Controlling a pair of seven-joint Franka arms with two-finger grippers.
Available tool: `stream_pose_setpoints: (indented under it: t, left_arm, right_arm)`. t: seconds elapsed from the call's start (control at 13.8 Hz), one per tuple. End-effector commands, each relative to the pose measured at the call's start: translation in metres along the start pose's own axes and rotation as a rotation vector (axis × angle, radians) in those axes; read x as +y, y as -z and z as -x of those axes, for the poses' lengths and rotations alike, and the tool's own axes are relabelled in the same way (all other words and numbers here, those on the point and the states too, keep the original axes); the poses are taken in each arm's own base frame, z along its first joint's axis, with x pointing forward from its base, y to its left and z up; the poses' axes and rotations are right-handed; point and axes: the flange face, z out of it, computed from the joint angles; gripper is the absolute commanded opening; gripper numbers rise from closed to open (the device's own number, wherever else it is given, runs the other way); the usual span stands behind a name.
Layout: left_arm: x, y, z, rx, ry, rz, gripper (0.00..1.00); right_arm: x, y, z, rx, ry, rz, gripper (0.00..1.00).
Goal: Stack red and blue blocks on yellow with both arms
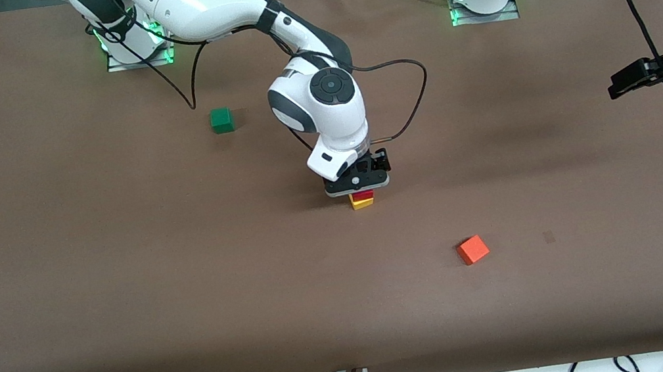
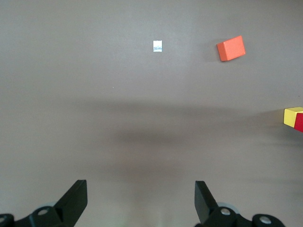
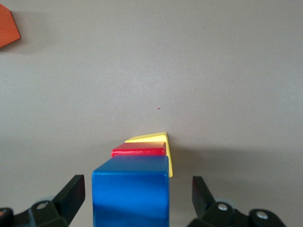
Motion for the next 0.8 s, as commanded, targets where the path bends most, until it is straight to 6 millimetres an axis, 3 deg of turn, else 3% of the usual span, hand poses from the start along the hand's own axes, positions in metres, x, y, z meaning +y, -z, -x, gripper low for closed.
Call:
stream_pose_setpoints:
  t: [0.0, 0.22, 0.36, 0.58, 0.72]
  left_arm:
    - [0.002, 0.001, 0.000, 0.010, -0.014, 0.011, 1.00]
    - [0.001, -0.001, -0.001, 0.009, -0.016, 0.012, 1.00]
    - [0.002, -0.001, -0.001, 0.009, -0.016, 0.010, 1.00]
    - [0.003, -0.001, -0.001, 0.009, -0.017, 0.009, 1.00]
    - [0.003, -0.001, -0.001, 0.009, -0.017, 0.007, 1.00]
  right_arm:
    - [0.004, 0.016, -0.009, -0.001, -0.035, 0.029, 1.00]
    - [0.042, 0.074, -0.043, -0.033, -0.105, 0.055, 1.00]
    - [0.087, 0.140, -0.077, -0.079, -0.212, 0.002, 1.00]
    - [0.144, 0.196, -0.090, -0.155, -0.194, 0.035, 1.00]
    - [0.197, 0.227, -0.093, -0.205, -0.215, 0.024, 1.00]
